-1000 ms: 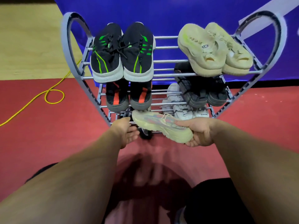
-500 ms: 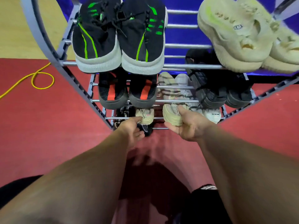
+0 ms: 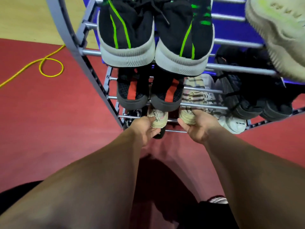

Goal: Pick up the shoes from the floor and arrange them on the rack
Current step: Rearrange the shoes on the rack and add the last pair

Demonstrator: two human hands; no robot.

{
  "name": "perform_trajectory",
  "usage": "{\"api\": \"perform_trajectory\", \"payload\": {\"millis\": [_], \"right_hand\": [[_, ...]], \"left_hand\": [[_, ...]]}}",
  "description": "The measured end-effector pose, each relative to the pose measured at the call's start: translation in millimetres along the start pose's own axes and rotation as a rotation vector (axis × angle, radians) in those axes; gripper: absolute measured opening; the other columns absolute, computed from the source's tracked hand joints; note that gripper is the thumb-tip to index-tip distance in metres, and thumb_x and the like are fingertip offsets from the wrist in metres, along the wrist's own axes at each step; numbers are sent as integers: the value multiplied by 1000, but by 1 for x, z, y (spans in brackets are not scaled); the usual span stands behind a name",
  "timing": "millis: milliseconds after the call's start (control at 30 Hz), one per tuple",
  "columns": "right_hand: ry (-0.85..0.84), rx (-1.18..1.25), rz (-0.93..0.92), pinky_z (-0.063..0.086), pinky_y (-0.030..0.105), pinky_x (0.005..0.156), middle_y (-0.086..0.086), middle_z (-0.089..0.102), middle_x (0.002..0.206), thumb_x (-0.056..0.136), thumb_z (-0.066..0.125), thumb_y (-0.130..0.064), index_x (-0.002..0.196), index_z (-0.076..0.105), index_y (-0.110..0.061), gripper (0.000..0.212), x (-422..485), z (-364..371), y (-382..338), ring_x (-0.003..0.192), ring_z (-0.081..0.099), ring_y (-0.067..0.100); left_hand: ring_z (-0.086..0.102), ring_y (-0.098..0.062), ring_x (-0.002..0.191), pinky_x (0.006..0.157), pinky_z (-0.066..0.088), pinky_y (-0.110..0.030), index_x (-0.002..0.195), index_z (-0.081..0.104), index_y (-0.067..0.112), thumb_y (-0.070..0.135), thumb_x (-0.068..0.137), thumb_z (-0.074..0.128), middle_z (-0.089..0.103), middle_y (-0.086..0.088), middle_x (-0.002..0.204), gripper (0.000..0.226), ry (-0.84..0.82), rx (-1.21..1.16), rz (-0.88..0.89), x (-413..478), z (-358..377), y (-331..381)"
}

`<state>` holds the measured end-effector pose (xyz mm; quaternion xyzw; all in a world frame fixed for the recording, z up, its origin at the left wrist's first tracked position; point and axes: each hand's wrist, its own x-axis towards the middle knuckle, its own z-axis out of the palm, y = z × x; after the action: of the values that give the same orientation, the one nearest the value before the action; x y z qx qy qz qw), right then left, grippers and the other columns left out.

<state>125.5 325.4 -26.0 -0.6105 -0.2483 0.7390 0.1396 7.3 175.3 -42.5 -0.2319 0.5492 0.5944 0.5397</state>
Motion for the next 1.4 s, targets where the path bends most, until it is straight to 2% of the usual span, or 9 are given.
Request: {"api": "perform_trajectory", "payload": {"millis": [167, 300, 433, 600, 700, 800, 933, 1100, 1400], "right_hand": [[-42, -28, 30, 62, 36, 64, 15, 78, 107, 103, 55, -9, 118, 70, -4, 21, -2, 24, 12, 90, 77, 23], [-109, -122, 39, 63, 37, 69, 9, 76, 116, 101, 59, -16, 118, 72, -10, 22, -1, 48, 27, 102, 74, 23], [-63, -392, 72, 64, 43, 63, 11, 67, 129, 98, 63, -24, 119, 72, -18, 24, 1, 56, 49, 111, 68, 32], [-4, -416, 0, 64, 41, 60, 15, 68, 118, 95, 70, -12, 143, 45, -21, 55, 5, 58, 52, 66, 77, 27], [-3, -421, -19, 64, 40, 60, 16, 65, 124, 99, 62, -10, 148, 33, -30, 60, 5, 61, 52, 65, 77, 28], [-8, -429, -8, 61, 34, 54, 18, 67, 120, 99, 63, -11, 147, 35, -28, 58, 3, 62, 52, 65, 77, 29], [-30, -460, -16, 60, 35, 49, 18, 63, 112, 102, 59, -12, 141, 38, -24, 46, -5, 67, 55, 72, 75, 32], [-39, -480, -4, 62, 41, 54, 25, 64, 111, 100, 60, -12, 141, 37, -24, 49, -8, 70, 58, 73, 74, 34], [-62, -470, 30, 63, 43, 57, 28, 66, 113, 99, 63, -10, 138, 37, -26, 50, -12, 72, 58, 78, 76, 37]], "left_hand": [[71, -20, 98, 74, 60, -29, 129, 61, 1, 11, 105, 48, 72, -13, 121, 29, 33, -28, 75, -5, -35, 17], [69, -23, 112, 74, 57, -29, 129, 60, 3, 12, 103, 52, 72, -13, 122, 29, 114, -12, 72, -1, -63, 30], [69, -25, 101, 83, 55, -32, 119, 62, 6, 12, 100, 57, 72, -13, 114, 20, 172, 22, 78, 1, -72, 31], [74, -26, 91, 66, 61, -29, 106, 67, 6, 11, 95, 67, 71, -14, 115, 12, 287, 12, 130, 12, -75, 25], [74, -23, 84, 66, 64, -30, 121, 63, 5, 9, 93, 69, 73, -12, 112, 29, 308, -42, 137, 13, -76, 24], [77, -22, 81, 70, 64, -34, 135, 54, 7, 8, 93, 69, 75, -10, 110, 44, 284, -61, 148, 11, -76, 23], [73, -17, 72, 70, 64, -30, 132, 53, 10, 12, 95, 68, 71, -9, 117, 40, 313, -22, 200, 10, -76, 22], [75, -20, 81, 78, 64, -34, 108, 54, 11, 18, 94, 70, 69, -13, 118, 23, 281, 40, 242, 12, -67, 18], [72, -25, 95, 74, 63, -31, 106, 53, 8, 11, 96, 67, 70, -13, 113, 17, 281, -42, 222, 15, -57, 12]]}}
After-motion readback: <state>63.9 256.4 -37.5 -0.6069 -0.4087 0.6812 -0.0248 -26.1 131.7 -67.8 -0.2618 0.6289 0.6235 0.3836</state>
